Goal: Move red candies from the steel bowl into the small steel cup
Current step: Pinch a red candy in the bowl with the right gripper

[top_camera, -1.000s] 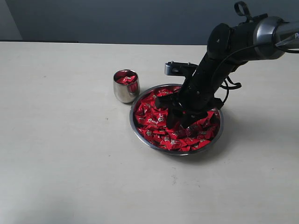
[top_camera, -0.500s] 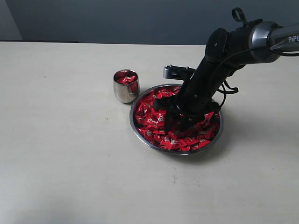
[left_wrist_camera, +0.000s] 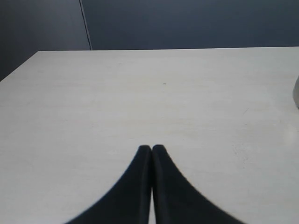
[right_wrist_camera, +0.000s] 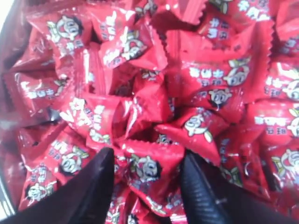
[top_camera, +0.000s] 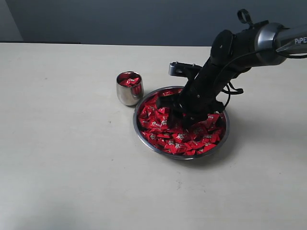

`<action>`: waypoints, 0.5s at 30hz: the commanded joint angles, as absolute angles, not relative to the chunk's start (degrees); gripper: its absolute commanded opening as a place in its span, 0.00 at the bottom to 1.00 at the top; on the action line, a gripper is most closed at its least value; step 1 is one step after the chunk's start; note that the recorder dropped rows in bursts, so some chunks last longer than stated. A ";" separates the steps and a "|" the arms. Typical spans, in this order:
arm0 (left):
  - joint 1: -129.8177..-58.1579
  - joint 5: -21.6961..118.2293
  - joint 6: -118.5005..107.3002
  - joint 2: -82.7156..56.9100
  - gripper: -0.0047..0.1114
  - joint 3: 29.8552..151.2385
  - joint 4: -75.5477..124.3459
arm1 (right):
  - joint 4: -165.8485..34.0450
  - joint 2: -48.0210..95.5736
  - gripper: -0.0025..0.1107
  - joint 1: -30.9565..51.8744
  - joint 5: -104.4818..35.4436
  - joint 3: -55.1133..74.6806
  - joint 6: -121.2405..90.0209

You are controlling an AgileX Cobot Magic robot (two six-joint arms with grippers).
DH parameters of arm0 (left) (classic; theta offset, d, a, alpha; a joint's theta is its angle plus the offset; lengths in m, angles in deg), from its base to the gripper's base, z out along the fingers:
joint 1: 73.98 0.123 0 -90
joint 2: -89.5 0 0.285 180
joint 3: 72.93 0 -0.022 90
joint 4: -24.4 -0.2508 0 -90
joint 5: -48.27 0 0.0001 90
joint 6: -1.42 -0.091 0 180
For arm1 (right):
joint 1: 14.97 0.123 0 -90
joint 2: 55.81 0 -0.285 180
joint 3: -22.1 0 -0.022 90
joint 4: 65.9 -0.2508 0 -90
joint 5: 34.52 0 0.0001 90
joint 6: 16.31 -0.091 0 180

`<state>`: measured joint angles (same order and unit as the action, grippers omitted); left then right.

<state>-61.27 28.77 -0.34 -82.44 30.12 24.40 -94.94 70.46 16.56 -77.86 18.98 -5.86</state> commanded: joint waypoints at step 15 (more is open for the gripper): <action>-61.54 29.36 -0.26 -82.72 0.04 29.86 24.74 | -94.44 71.60 0.04 16.52 -77.13 19.45 -5.89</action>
